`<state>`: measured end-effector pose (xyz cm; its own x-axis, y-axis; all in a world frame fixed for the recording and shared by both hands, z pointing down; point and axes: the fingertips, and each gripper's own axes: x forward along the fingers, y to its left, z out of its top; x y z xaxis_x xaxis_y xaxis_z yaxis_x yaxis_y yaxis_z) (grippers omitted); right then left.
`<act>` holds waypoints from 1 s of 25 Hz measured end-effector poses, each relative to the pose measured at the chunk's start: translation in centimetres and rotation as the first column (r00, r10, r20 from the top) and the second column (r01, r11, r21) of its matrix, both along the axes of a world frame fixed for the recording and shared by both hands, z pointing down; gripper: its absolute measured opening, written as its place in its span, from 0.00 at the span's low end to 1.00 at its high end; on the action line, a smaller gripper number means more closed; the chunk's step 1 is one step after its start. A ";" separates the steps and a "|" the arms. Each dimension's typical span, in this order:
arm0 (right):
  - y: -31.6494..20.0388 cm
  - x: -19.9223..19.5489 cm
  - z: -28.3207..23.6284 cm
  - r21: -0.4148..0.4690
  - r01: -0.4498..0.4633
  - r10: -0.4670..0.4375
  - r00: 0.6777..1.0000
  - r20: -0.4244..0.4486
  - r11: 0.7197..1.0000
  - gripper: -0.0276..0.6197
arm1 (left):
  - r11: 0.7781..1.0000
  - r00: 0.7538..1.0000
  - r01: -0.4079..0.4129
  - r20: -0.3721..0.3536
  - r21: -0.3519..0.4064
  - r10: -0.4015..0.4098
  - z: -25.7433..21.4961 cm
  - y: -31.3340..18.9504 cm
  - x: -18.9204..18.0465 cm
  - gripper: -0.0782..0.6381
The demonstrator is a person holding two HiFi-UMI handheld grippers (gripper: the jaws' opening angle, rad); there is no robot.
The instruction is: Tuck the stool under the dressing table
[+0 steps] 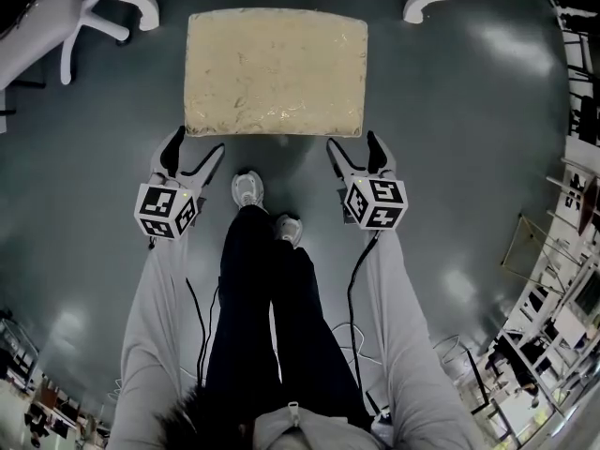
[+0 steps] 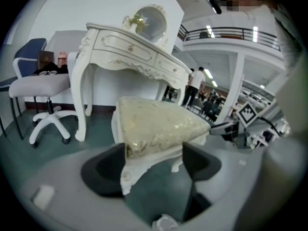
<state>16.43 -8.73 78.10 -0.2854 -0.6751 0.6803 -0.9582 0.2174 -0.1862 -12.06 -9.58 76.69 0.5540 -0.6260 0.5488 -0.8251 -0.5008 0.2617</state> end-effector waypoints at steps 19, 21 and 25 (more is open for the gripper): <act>-1.5 -0.9 0.9 -0.008 0.066 -0.066 0.998 0.005 0.998 0.60 | 1.000 1.000 -0.015 0.016 -0.015 0.016 1.4 -2.2 -0.3 0.63; -1.4 -1.0 0.9 -0.010 0.062 -0.061 0.998 0.005 0.998 0.60 | 1.000 1.000 -0.013 0.024 -0.010 0.014 1.4 -2.4 -0.5 0.63; -1.1 -0.9 0.7 -0.004 0.043 -0.043 0.999 0.000 0.999 0.60 | 1.000 0.999 -0.019 0.036 -0.006 0.019 1.2 -2.3 -0.3 0.63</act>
